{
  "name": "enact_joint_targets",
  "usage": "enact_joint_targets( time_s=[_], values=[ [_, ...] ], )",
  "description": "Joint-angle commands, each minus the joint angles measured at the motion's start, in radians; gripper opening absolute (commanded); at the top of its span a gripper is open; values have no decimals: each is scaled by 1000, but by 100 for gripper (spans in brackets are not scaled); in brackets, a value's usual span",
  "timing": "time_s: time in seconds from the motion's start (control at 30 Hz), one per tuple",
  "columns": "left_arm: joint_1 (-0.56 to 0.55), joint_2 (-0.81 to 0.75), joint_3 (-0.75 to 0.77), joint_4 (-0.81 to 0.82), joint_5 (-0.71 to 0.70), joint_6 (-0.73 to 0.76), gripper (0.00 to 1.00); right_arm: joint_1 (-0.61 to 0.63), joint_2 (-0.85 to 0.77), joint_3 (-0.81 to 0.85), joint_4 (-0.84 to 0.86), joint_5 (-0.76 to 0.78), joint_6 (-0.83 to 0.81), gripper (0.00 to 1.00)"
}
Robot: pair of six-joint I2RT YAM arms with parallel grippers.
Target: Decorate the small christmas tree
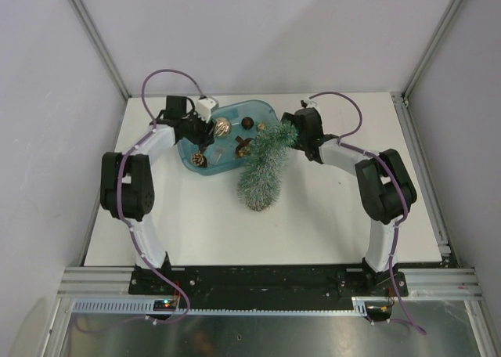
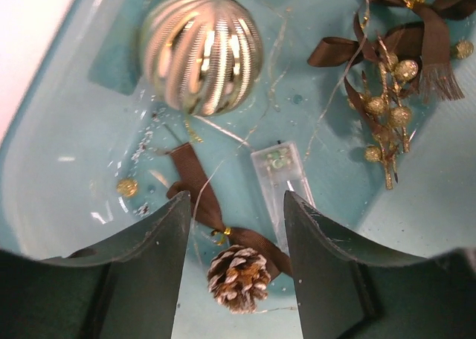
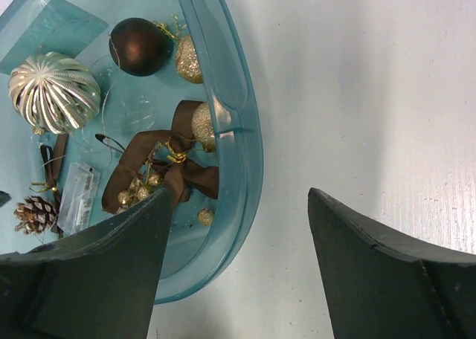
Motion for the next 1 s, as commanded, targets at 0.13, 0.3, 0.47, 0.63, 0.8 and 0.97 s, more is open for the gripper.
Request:
enact_joint_targets(
  time_s=[0.13, 0.3, 0.47, 0.63, 0.8, 0.97],
  values=[
    [-89, 88, 38, 19, -80, 135, 63, -1, -13, 35, -35, 23, 3, 74],
    [-110, 123, 53, 24, -83, 153, 73, -4, -45, -5, -27, 19, 1, 72],
    [-124, 142, 59, 33, -81, 177, 71, -4, -65, -37, -13, 8, 3, 70],
    [-128, 144, 66, 36, -64, 175, 40, -4, -80, -60, -1, -1, 7, 67],
    [-128, 125, 53, 37, -54, 173, 4, -4, -98, -76, 4, -5, 5, 65],
    [-128, 74, 33, 36, -44, 163, 0, -5, -121, -83, -1, -6, -2, 65]
  ],
)
